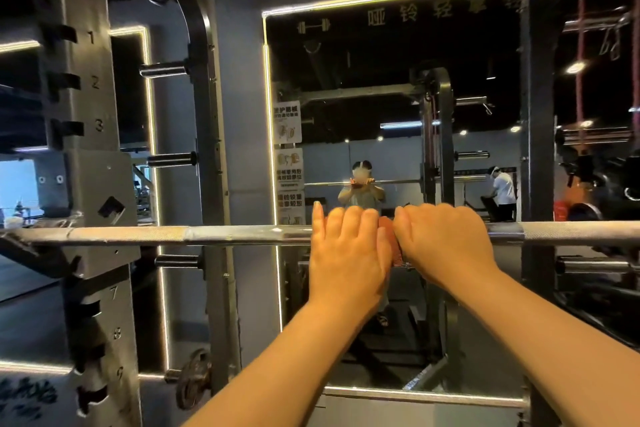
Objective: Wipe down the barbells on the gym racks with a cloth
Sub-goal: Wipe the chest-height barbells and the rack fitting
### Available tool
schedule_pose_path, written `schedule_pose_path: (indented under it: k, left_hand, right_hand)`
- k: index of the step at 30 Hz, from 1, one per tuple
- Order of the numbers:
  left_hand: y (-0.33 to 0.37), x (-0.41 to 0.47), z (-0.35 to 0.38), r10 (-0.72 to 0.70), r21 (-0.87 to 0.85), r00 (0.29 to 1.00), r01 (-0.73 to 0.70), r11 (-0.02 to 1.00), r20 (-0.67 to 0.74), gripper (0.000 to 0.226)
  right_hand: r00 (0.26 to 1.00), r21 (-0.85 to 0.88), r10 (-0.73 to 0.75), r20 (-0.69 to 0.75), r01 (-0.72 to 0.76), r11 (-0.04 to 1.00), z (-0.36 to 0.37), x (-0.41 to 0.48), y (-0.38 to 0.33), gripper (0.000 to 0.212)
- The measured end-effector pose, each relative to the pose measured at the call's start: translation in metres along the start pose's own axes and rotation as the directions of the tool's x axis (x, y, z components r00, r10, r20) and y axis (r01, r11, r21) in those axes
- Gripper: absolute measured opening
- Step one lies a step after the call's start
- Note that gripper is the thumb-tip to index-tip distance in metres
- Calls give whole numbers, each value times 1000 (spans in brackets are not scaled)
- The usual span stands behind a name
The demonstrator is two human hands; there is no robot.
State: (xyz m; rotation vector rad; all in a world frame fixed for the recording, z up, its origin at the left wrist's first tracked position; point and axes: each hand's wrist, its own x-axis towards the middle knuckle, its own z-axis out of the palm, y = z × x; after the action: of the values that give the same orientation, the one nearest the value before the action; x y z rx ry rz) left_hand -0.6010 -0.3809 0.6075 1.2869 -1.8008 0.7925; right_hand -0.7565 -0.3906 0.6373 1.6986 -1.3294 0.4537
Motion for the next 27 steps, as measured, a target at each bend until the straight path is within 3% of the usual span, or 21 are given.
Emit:
schedule_pose_path:
  k: [4,7,9,11,13,15,17,22,27]
  left_hand:
    - [-28,-4,-4,97,24,995,-96,995,-21,41]
    - [-58,3,-18,-30,105,991,17,994,130,48]
    - [-63,12,-25,-144,129,979,126,984,142,46]
    - [-51,18,-28,-171,139,976,152,978,136,37]
    - [-29,14,-17,-79,154,993,64,986,91,33]
    - [-14,6,0,8,56,999,-6,998,-33,38]
    - [-17,-6,13,57,11,993,-56,998,-107,43]
    - [-47,-36,25,149,102,985,-140,985,-85,66]
    - [-22,1,2,-8,59,1000,9,998,-21,51]
  right_hand:
    - [998,51,61,15,-61,997,-1,2,1,32]
    - [1000,75,14,2,-14,997,1,1,0,29]
    - [1000,70,23,17,-24,997,2,3,0,37]
    - [1000,38,28,8,-29,999,2,3,1,44]
    - [1000,17,11,-2,-11,1000,2,2,0,39]
    - [1000,11,-2,-7,3,1000,0,0,0,26]
    - [1000,5,10,-15,-10,1000,-2,0,0,27]
    - [997,10,1,-73,-1,1000,4,1,-1,62]
    - [999,21,19,-30,-18,1000,4,1,-2,38]
